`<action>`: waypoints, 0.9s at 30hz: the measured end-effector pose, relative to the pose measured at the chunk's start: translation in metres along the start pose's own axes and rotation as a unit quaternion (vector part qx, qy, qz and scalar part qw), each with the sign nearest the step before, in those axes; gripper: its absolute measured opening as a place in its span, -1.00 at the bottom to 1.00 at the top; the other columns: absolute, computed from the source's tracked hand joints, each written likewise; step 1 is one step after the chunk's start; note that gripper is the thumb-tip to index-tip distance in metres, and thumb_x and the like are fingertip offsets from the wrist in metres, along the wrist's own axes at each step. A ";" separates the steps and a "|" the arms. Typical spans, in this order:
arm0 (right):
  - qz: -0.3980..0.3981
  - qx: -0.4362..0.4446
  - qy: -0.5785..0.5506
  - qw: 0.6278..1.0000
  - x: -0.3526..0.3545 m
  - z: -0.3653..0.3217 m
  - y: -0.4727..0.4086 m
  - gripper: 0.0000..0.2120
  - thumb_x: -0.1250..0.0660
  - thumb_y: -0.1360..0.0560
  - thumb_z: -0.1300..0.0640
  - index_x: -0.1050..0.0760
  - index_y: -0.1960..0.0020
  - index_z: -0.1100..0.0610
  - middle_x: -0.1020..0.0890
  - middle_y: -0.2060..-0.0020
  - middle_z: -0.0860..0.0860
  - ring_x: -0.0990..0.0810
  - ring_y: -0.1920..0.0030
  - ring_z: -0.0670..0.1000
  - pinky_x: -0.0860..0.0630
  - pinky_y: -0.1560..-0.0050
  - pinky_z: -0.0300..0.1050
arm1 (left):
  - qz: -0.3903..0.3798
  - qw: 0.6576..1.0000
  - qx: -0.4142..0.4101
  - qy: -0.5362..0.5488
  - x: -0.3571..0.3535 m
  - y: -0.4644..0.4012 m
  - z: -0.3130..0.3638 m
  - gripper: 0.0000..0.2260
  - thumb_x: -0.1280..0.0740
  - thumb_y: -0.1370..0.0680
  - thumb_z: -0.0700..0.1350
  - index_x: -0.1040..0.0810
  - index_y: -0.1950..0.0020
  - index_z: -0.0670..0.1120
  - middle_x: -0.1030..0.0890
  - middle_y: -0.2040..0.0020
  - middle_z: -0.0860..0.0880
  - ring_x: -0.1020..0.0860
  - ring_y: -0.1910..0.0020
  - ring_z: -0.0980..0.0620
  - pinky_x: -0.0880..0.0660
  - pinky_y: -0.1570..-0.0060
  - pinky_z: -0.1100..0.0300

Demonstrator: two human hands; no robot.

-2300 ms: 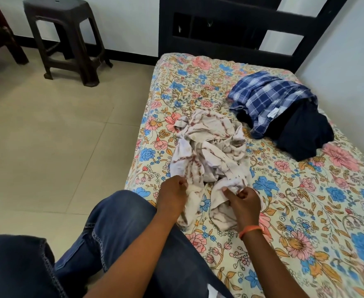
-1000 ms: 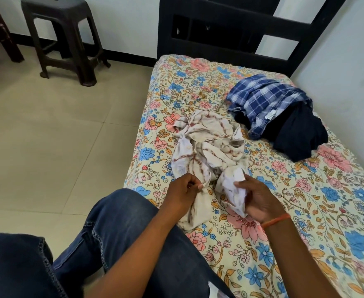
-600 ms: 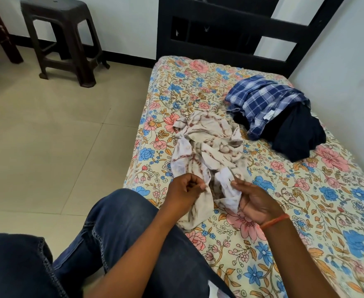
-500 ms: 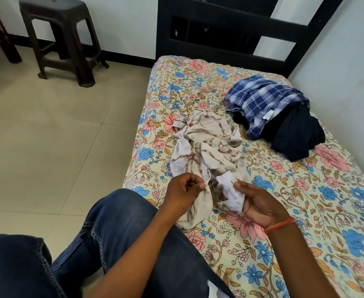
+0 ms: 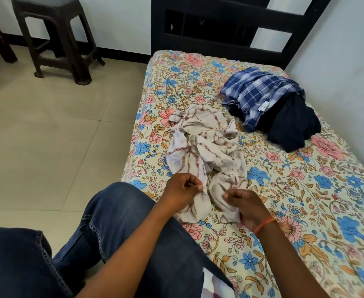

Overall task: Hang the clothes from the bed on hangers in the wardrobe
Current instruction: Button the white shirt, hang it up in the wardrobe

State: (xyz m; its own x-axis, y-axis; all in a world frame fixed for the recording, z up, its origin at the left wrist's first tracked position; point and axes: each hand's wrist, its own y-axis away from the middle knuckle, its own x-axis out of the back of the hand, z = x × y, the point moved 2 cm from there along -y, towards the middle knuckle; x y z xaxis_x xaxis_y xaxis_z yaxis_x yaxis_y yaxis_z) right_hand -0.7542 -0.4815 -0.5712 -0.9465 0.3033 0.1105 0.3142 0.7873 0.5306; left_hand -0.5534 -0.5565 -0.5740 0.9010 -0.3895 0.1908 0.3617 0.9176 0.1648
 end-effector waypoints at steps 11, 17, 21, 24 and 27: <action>-0.023 -0.009 -0.089 0.996 -0.016 0.005 0.018 -0.88 -0.29 -0.60 0.26 -0.57 -0.03 0.29 -0.69 0.06 0.24 -0.65 0.02 0.23 -0.65 0.10 0.13 | -0.016 0.999 -0.001 -0.051 -0.007 0.008 0.007 -0.91 -0.50 -0.44 -0.20 -0.68 0.17 0.00 -0.66 0.26 0.12 -0.55 0.35 0.32 -0.47 0.25 0.44; 0.138 0.255 0.114 0.950 -0.045 0.005 0.039 -0.93 -0.42 -0.50 0.27 -0.61 0.15 0.14 -0.67 0.28 -0.01 -0.63 0.23 -0.08 -0.57 0.15 -0.15 | 0.006 0.999 -0.011 -0.039 -0.014 0.017 0.013 -0.96 -0.51 -0.42 -0.20 -0.71 0.15 -0.09 -0.66 0.33 0.10 -0.57 0.40 0.30 -0.45 0.29 0.45; 0.198 0.392 0.241 0.865 -0.054 0.002 0.047 -0.86 -0.47 -0.45 0.29 -0.60 0.20 0.09 -0.58 0.34 -0.19 -0.58 0.25 -0.14 -0.47 0.28 -0.32 | 0.000 0.999 -0.029 -0.024 -0.015 0.018 0.015 -0.96 -0.50 -0.43 -0.20 -0.73 0.15 -0.10 -0.71 0.25 0.02 -0.64 0.27 0.18 -0.53 0.19 0.37; 0.193 0.403 0.240 0.862 -0.053 -0.001 0.047 -0.86 -0.47 -0.45 0.31 -0.62 0.20 0.10 -0.59 0.35 -0.12 -0.57 0.27 -0.10 -0.48 0.29 -0.26 | -0.006 0.999 -0.032 0.000 -0.014 0.017 0.013 -0.96 -0.50 -0.44 -0.20 -0.72 0.12 -0.11 -0.71 0.24 0.00 -0.66 0.26 0.15 -0.53 0.18 0.34; 0.179 0.359 0.181 0.898 -0.052 -0.004 0.050 -0.74 -0.44 -0.48 0.31 -0.58 0.23 -0.04 -0.61 0.39 -0.11 -0.57 0.29 -0.09 -0.47 0.29 -0.31 | -0.009 0.999 -0.030 0.012 -0.015 0.017 0.012 -0.94 -0.51 -0.45 -0.21 -0.72 0.09 -0.14 -0.71 0.24 0.00 -0.64 0.28 0.19 -0.51 0.20 0.35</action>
State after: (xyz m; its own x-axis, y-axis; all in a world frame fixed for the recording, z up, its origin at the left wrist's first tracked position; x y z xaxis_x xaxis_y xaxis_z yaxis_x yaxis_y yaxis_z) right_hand -0.6894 -0.4601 -0.5473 -0.6967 0.5142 0.5002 0.4466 0.8566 -0.2586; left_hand -0.5632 -0.5362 -0.5622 0.8992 -0.4050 0.1653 0.3913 0.9136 0.1102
